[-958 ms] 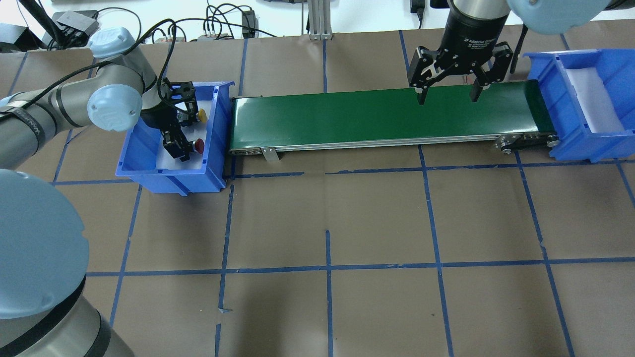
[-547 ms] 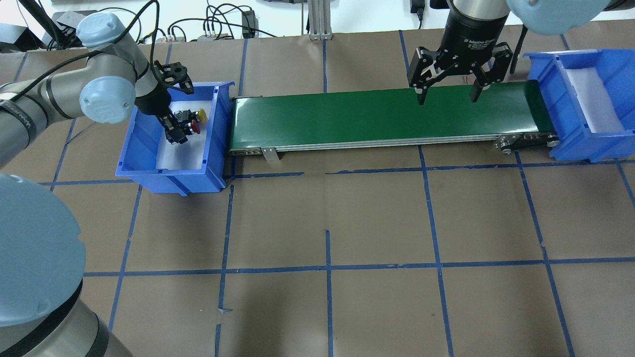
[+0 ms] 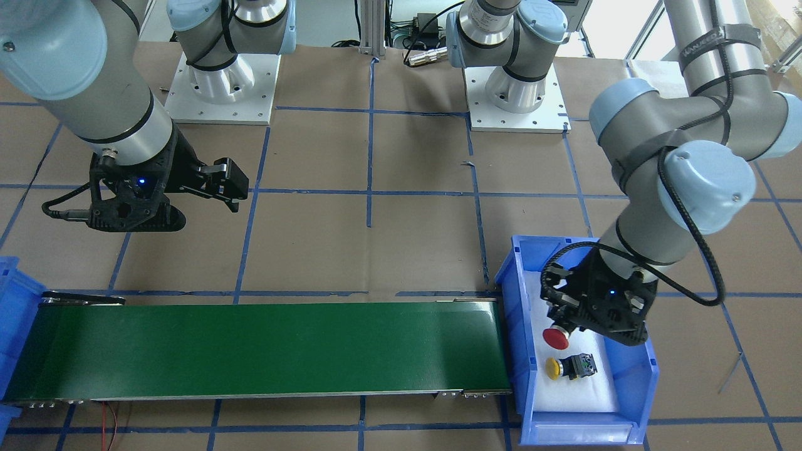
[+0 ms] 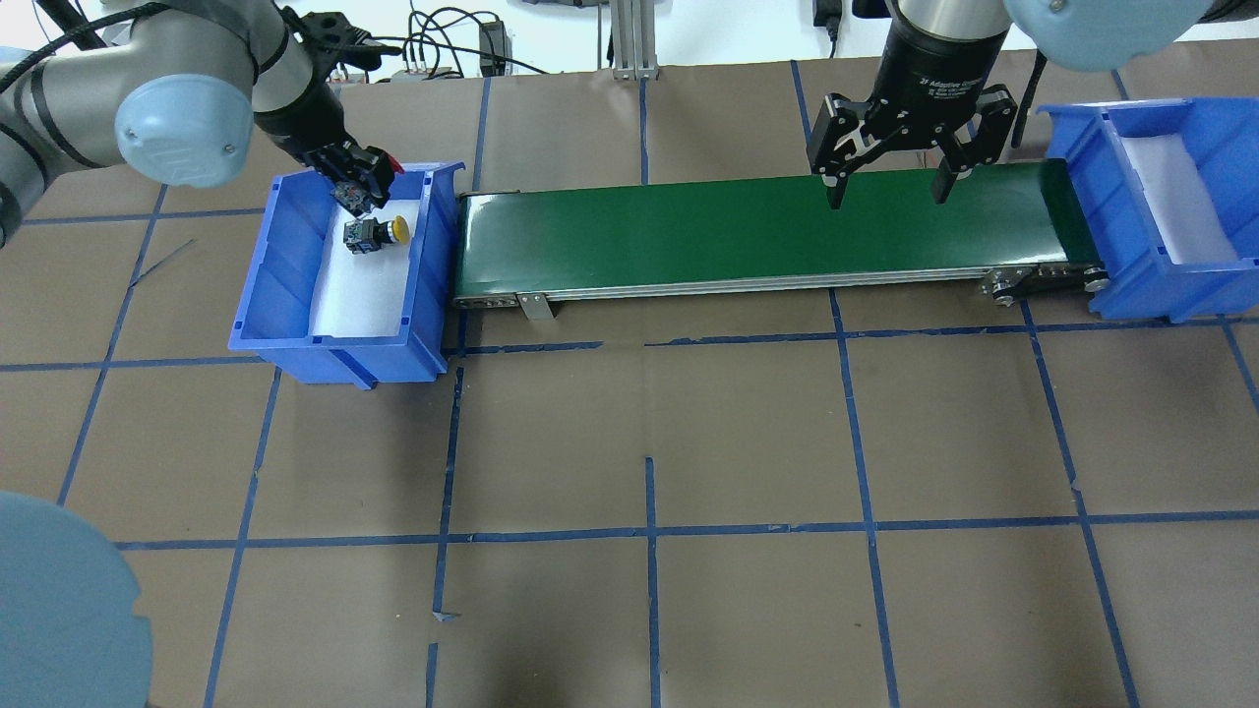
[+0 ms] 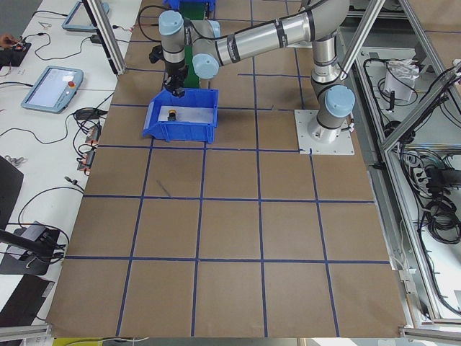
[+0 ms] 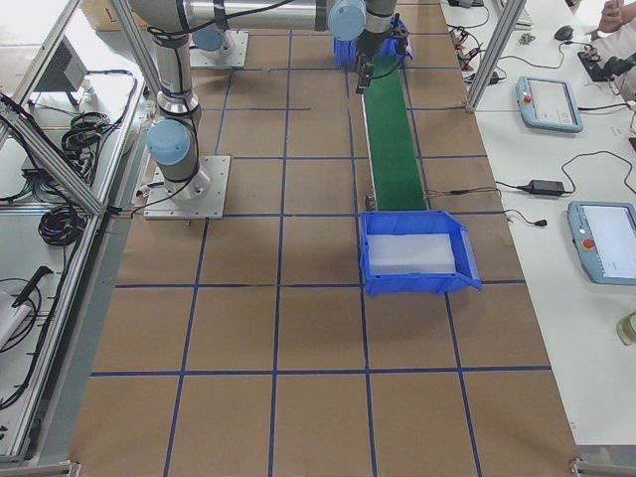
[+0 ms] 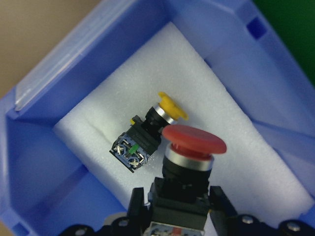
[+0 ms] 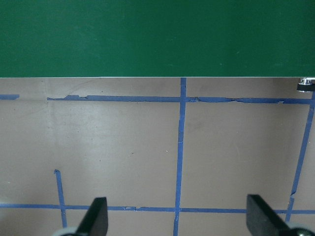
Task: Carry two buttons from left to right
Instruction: 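Grasp the red-capped button with the left gripper and lift it, then carry the red button onto the conveyor belt and release it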
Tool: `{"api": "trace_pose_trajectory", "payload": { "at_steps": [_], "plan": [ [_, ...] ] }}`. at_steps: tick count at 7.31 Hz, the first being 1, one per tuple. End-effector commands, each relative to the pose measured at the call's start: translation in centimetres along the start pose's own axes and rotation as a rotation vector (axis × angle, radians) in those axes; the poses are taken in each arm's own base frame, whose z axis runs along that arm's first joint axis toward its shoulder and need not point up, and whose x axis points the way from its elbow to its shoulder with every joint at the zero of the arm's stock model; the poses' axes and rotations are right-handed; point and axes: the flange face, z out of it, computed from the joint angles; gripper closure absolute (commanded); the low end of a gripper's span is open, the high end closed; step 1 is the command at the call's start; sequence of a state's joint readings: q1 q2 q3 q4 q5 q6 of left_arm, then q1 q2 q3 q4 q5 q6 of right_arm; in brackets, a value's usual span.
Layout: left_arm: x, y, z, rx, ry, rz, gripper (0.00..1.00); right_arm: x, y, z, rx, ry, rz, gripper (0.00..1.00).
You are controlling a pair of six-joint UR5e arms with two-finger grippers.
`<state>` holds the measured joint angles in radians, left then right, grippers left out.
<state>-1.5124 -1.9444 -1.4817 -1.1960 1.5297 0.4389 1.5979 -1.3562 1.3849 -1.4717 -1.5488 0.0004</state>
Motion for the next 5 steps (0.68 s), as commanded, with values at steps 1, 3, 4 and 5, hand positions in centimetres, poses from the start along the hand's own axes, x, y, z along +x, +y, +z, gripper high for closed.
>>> {"api": "trace_pose_trajectory", "payload": {
  "at_steps": [1,3,4,5],
  "plan": [
    [10.3,-4.0,1.3,0.0,-0.006,-0.26,0.83,-0.1,-0.1,0.1,0.0,-0.002,-0.001,0.0],
    [14.6,-7.9,6.6,-0.044,-0.006,-0.354,0.83,0.0,-0.1,0.2,-0.004,-0.001,-0.001,0.0],
    [15.3,-8.1,9.5,-0.078,-0.004,-0.403,0.83,0.0,-0.2,0.4,-0.007,0.001,-0.002,0.0],
    [15.6,-7.8,10.3,-0.096,0.003,-0.462,0.82,0.0,-0.2,0.3,-0.006,-0.002,-0.002,0.0]
  ]
}}
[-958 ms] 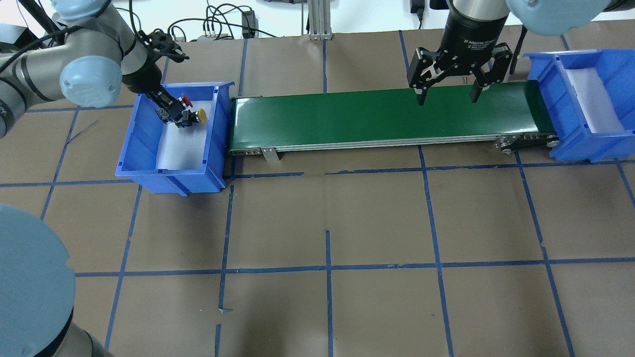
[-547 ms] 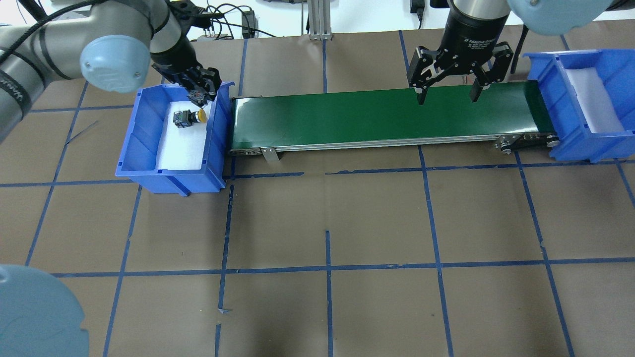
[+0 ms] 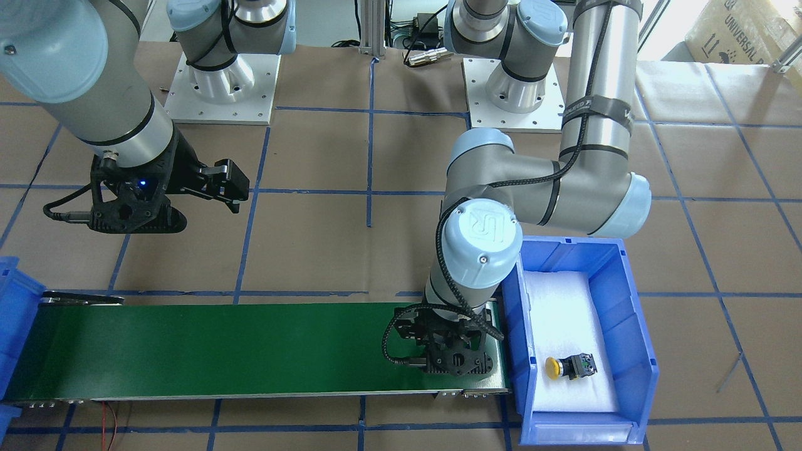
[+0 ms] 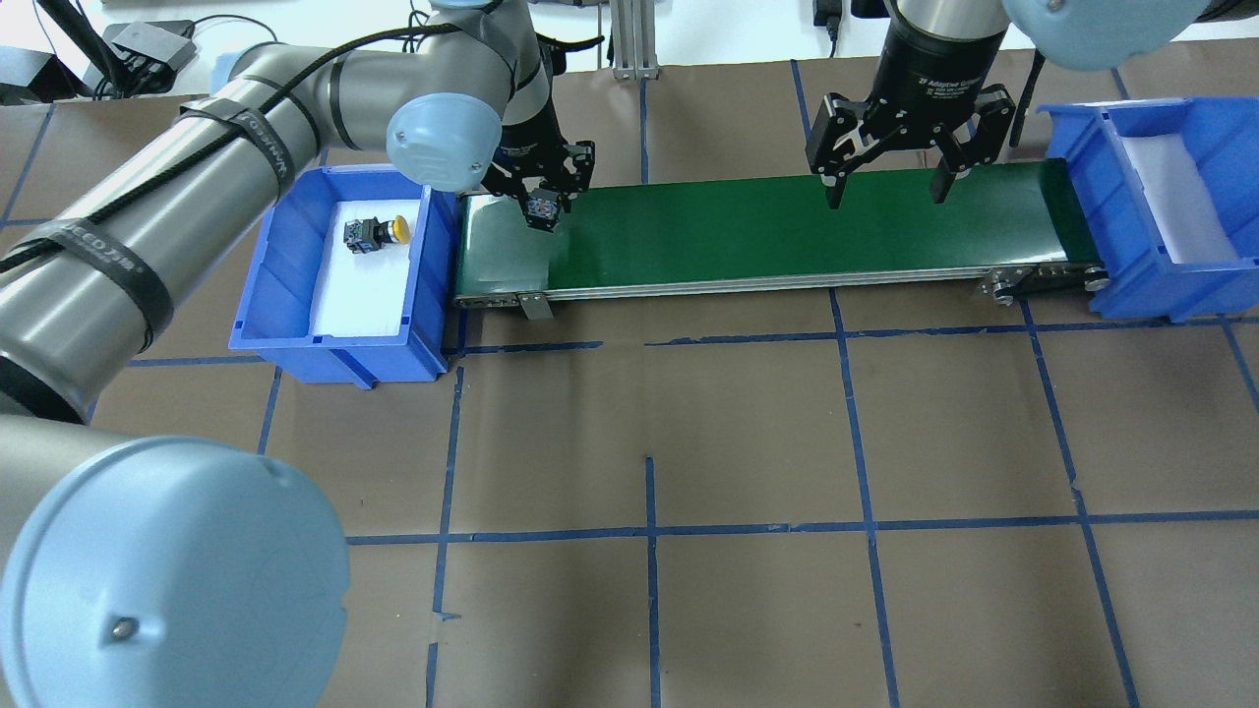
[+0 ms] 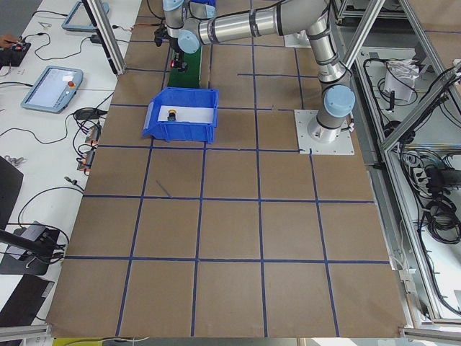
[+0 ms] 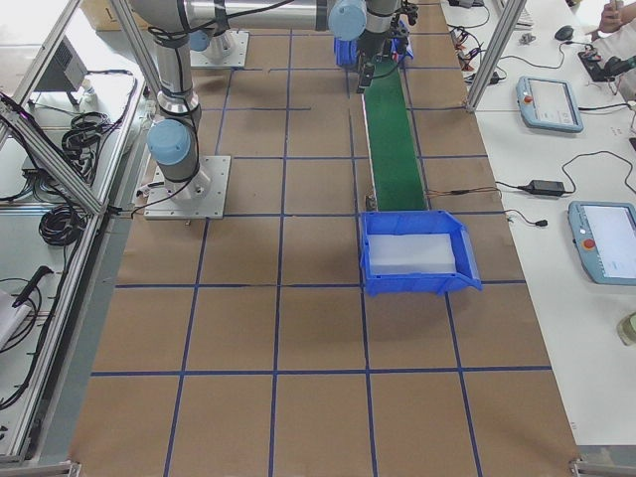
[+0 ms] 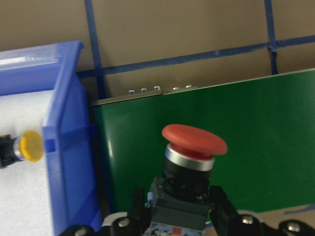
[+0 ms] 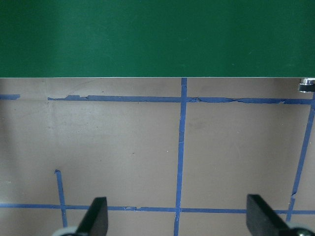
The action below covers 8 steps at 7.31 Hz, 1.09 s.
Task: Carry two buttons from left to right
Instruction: 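Carry the red button onto the conveyor belt and release it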
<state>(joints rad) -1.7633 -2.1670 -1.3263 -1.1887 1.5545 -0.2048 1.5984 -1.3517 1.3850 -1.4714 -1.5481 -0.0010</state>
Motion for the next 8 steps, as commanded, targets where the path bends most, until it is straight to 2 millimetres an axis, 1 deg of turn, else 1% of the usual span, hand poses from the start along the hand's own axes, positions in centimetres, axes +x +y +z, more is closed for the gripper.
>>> {"api": "trace_pose_trajectory", "payload": {
  "at_steps": [1,2,3,4,5,6,7,8],
  "plan": [
    [0.8,0.6,2.6,-0.048,-0.004,-0.076,0.67,0.0,-0.1,0.2,-0.004,0.001,0.0,0.0],
    [0.8,1.4,3.3,-0.068,-0.005,-0.089,0.36,0.0,0.0,0.0,0.002,0.001,-0.001,0.0],
    [0.3,1.7,3.1,-0.07,-0.005,-0.098,0.0,0.0,-0.1,0.2,-0.004,0.001,-0.002,0.0],
    [-0.5,1.3,0.6,-0.029,-0.01,-0.094,0.0,0.0,-0.2,0.2,-0.002,0.003,-0.007,0.0],
    [-2.6,1.3,-3.6,0.025,-0.005,-0.055,0.0,0.0,0.0,-0.1,0.004,0.001,-0.004,0.0],
    [-7.3,1.6,-7.3,0.038,-0.009,0.068,0.0,0.0,-0.1,0.1,0.001,0.0,-0.005,0.0],
    [-11.4,1.6,-9.0,0.033,-0.015,0.18,0.0,0.0,-0.1,0.1,0.001,0.001,-0.007,0.0],
    [-15.7,0.9,-9.3,0.036,-0.019,0.309,0.0,0.1,-0.1,0.1,0.001,0.001,-0.007,0.0]
  ]
}}
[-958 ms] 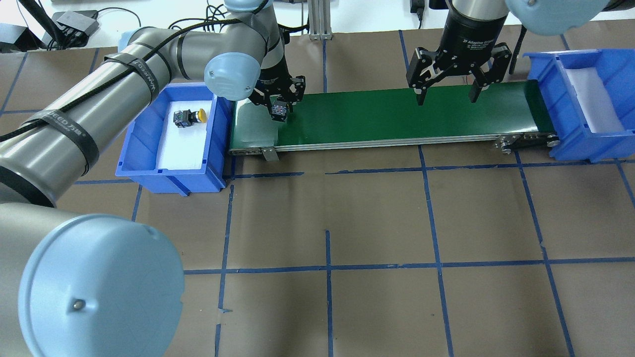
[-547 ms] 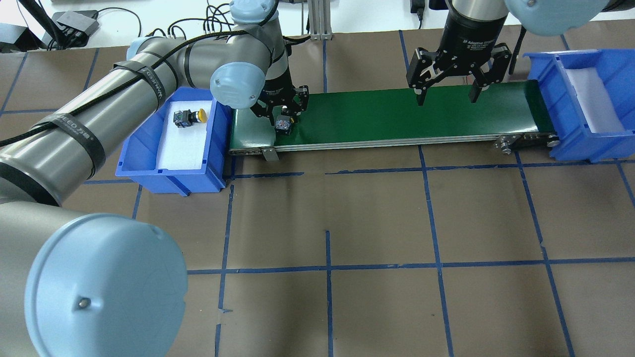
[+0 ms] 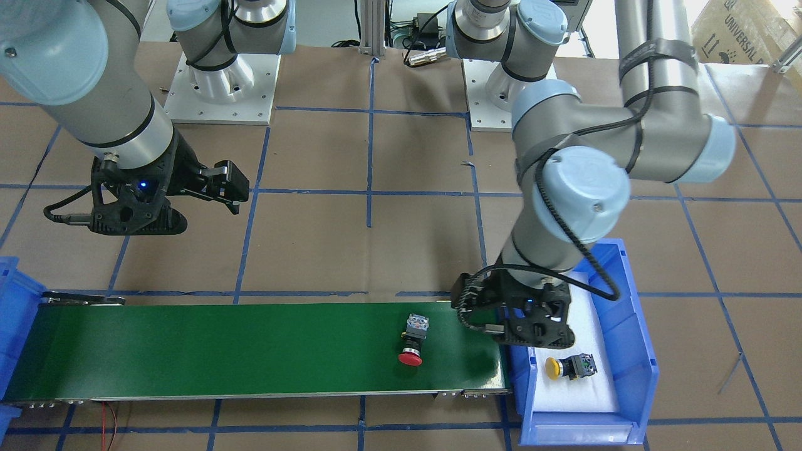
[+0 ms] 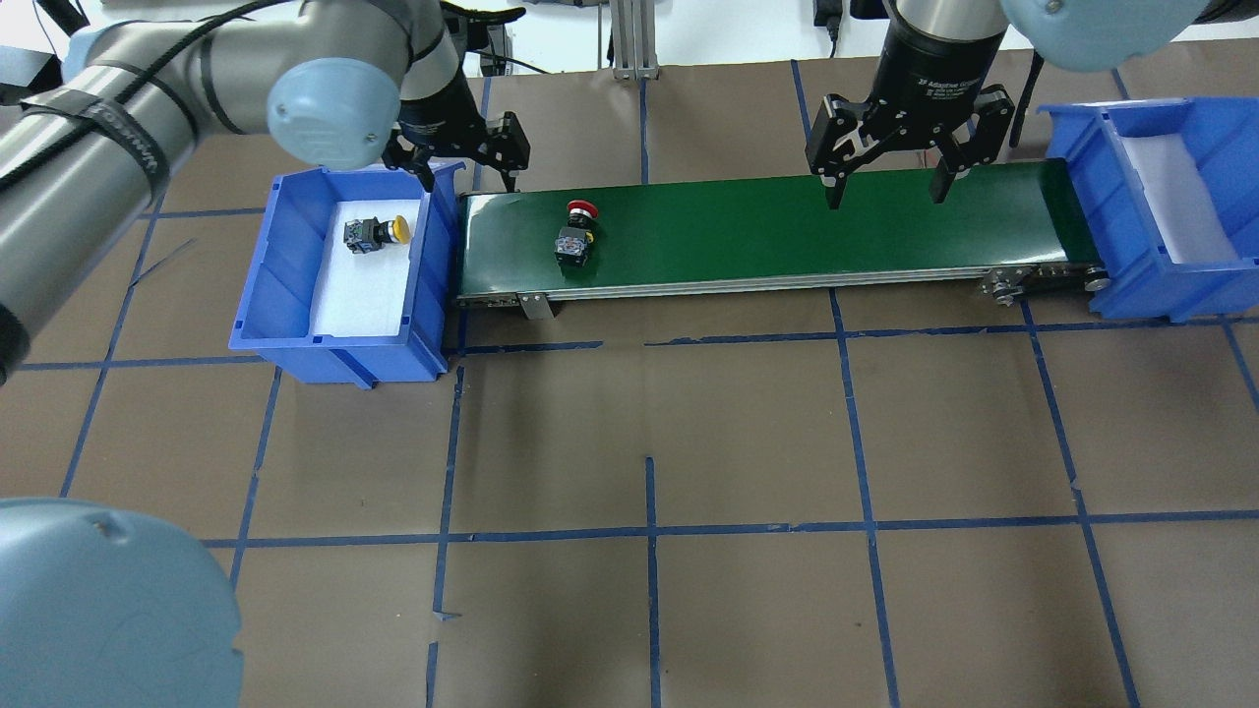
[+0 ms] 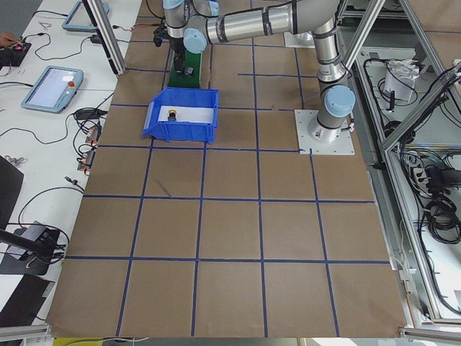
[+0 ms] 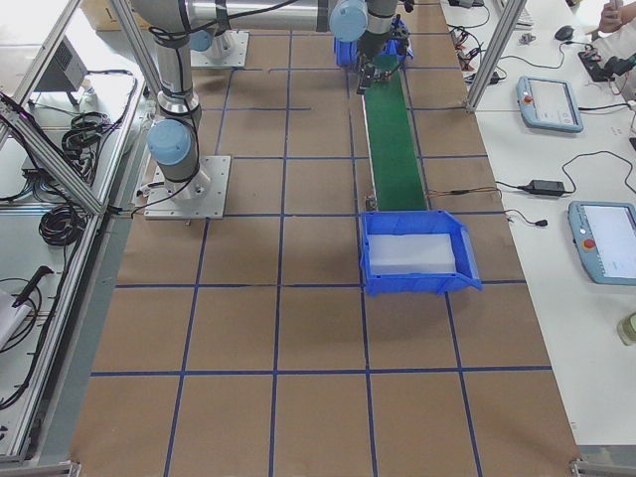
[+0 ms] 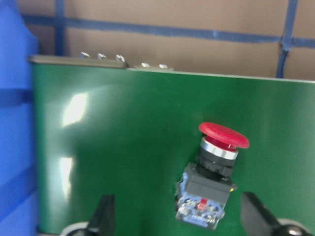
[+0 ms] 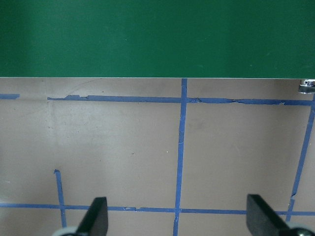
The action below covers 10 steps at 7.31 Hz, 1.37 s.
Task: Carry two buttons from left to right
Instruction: 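Carry the red button onto the conveyor belt and release it, then return the left gripper to the bin and grasp the yellow-capped button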
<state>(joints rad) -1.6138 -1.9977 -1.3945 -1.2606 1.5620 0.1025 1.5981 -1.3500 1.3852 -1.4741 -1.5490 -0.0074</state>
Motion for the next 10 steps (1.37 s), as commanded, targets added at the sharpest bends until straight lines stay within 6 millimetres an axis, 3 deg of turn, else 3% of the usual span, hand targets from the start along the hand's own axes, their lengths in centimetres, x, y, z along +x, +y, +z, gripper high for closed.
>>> {"api": "trace_pose_trajectory", "payload": {
  "at_steps": [1,3,4,7,9,10],
  "plan": [
    [-8.9,0.3,-0.8,0.003,0.001,0.28,0.0,0.1,0.0,-0.1,0.001,0.0,0.002,0.0],
    [-14.6,0.2,0.9,-0.003,0.0,0.689,0.0,0.1,0.0,0.1,-0.005,0.002,0.003,0.0],
    [-15.4,0.1,3.1,-0.026,0.021,0.81,0.0,0.1,0.0,0.1,-0.002,0.0,0.004,0.0],
    [-15.8,-0.6,10.0,0.002,-0.019,1.19,0.01,0.1,0.0,0.1,-0.002,0.002,0.001,0.0],
    [-16.0,-1.6,14.0,0.021,-0.046,1.211,0.01,0.1,0.0,0.1,-0.002,0.002,0.001,0.0],
    [-15.7,-1.5,14.4,0.014,-0.041,1.214,0.0,0.2,-0.1,0.2,-0.006,0.003,0.001,0.0]
  ]
}}
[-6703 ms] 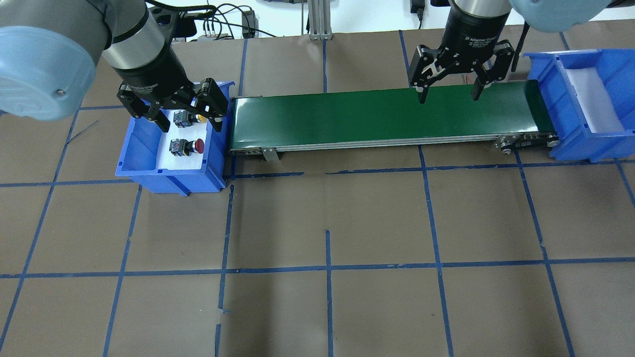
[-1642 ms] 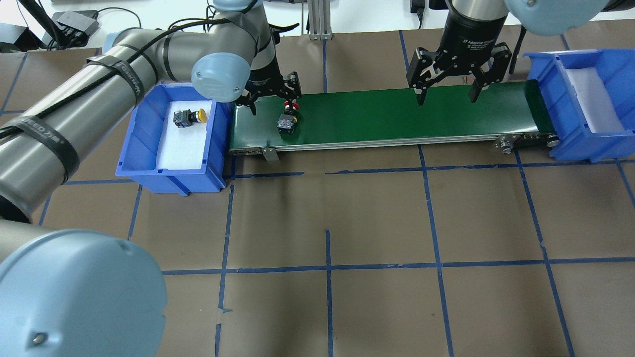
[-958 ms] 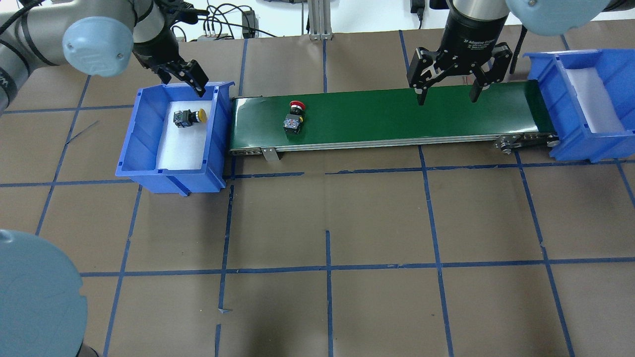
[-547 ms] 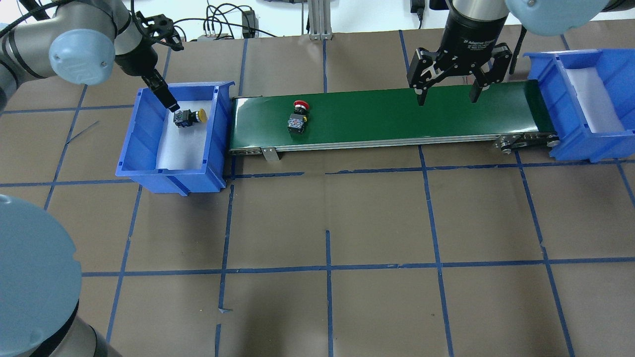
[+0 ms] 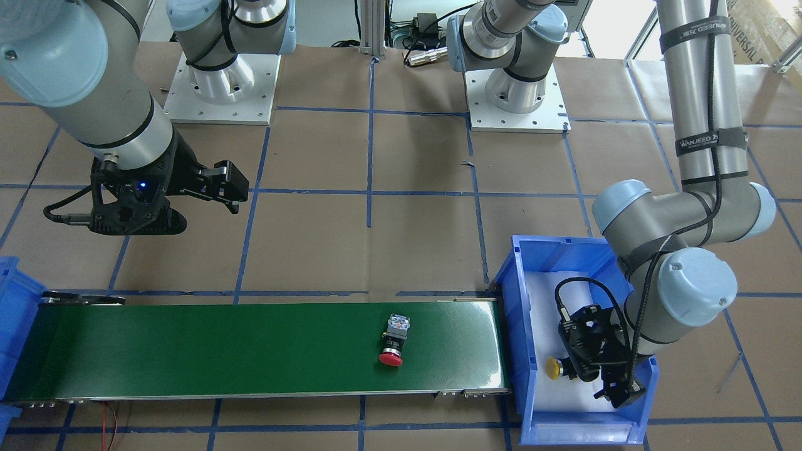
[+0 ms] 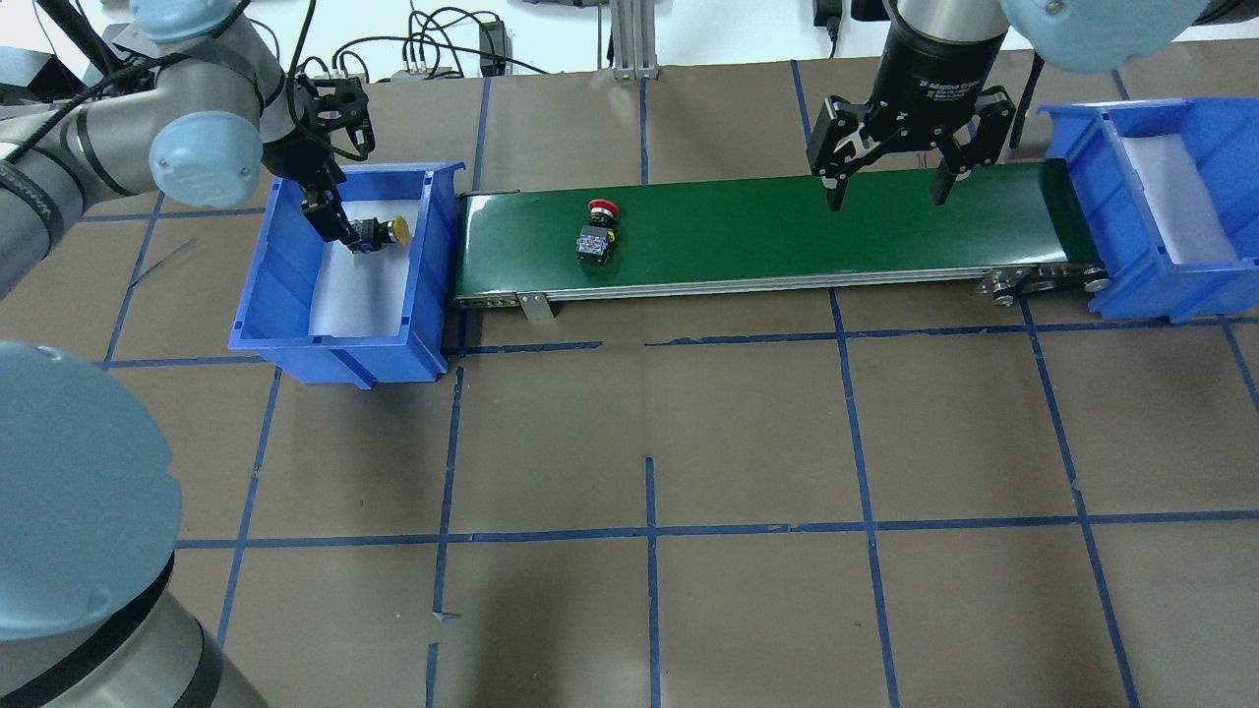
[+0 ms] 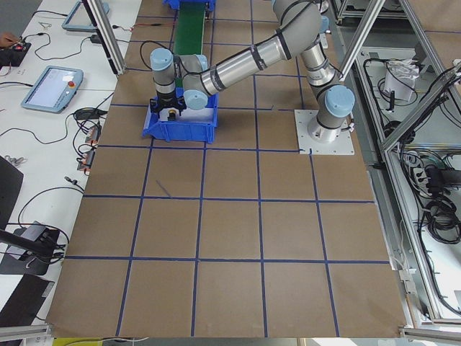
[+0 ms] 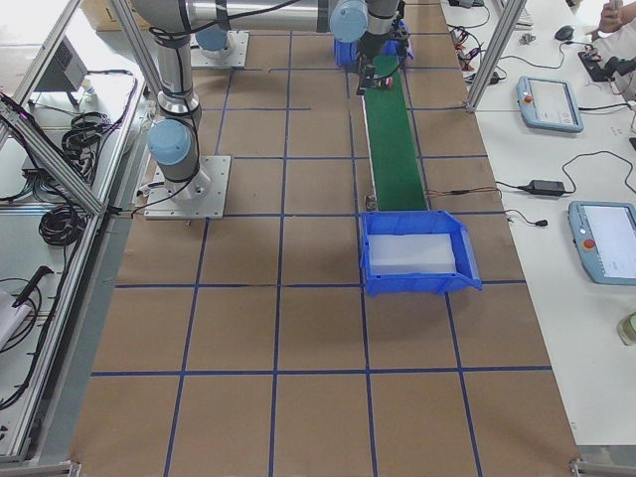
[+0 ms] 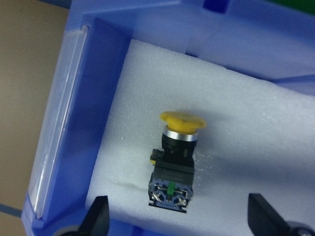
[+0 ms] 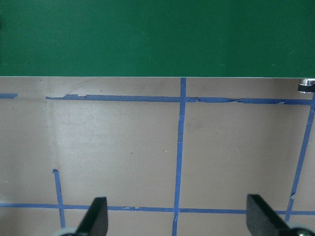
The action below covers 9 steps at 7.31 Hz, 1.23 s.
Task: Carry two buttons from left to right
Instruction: 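Return the left gripper to the bin and grasp the yellow-capped button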
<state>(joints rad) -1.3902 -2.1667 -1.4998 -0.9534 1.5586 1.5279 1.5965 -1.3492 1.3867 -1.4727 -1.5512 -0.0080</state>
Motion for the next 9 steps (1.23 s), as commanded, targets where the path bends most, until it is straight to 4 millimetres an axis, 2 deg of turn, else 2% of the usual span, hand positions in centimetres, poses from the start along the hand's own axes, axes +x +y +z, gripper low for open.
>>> {"api": "trace_pose_trajectory", "payload": {
  "at_steps": [1,2,3,4,5,6,7,8,9],
  "plan": [
    [0.0,-0.2,1.6,-0.001,0.003,0.01,0.03,0.0,0.0,-0.1,0.002,0.0,0.001,0.0],
    [0.0,-0.1,1.6,-0.003,0.003,0.01,0.12,0.1,-0.1,0.0,0.001,-0.001,0.0,0.0],
    [0.0,-0.2,1.7,0.0,0.005,0.01,0.46,0.0,0.0,0.1,-0.002,0.001,0.0,0.0],
    [0.0,-0.1,1.7,-0.003,0.007,0.009,0.63,0.0,0.0,-0.1,0.002,0.0,0.0,0.0],
    [0.0,0.0,1.5,-0.005,0.009,-0.013,0.78,0.1,0.0,0.1,-0.002,0.001,0.0,0.0],
    [0.1,-0.5,0.3,-0.002,-0.004,-0.046,0.79,0.2,-0.1,0.0,0.001,-0.001,0.003,0.0],
    [0.4,-1.0,-3.2,-0.003,-0.02,-0.168,0.79,0.2,0.0,0.0,-0.002,0.001,0.002,0.0],
    [2.2,-1.5,-8.4,-0.002,-0.011,-0.272,0.79,0.2,0.0,0.0,-0.002,-0.001,0.003,0.0],
    [4.3,-3.6,-12.9,0.009,-0.024,-0.453,0.79,0.1,-0.1,0.0,0.001,-0.002,0.002,0.0]
  ]
}}
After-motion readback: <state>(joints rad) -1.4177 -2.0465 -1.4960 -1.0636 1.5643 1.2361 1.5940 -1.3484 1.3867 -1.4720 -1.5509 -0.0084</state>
